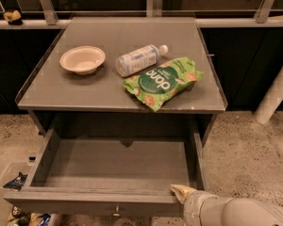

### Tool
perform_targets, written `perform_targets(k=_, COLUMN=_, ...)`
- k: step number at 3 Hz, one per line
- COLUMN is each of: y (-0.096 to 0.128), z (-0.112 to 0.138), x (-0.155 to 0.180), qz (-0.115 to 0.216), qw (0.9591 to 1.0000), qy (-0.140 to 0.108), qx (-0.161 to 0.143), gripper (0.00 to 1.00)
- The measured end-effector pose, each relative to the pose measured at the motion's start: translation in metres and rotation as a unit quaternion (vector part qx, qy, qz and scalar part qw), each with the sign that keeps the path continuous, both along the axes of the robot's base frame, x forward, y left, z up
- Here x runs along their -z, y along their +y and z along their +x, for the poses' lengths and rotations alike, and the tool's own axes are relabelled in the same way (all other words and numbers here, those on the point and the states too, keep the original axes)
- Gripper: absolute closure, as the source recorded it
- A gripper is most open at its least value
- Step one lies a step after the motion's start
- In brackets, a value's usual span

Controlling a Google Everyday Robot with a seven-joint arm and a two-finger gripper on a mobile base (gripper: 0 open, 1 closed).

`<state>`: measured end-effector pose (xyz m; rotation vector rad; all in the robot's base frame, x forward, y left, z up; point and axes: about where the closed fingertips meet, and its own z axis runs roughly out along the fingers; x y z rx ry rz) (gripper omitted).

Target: Open top drawer

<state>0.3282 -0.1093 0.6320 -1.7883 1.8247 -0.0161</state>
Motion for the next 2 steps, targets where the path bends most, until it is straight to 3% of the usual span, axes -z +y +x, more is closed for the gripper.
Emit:
perform_targets(k=1, y=0.0, z=0.0, x=0.0, qz=0.0, qw=1.0, qy=0.0, qx=0.0, gripper=0.0)
perform_targets(k=2, y=0.0, z=0.0, x=0.0, qz=0.0, qw=1.0, qy=0.0, qx=0.0, gripper=0.0)
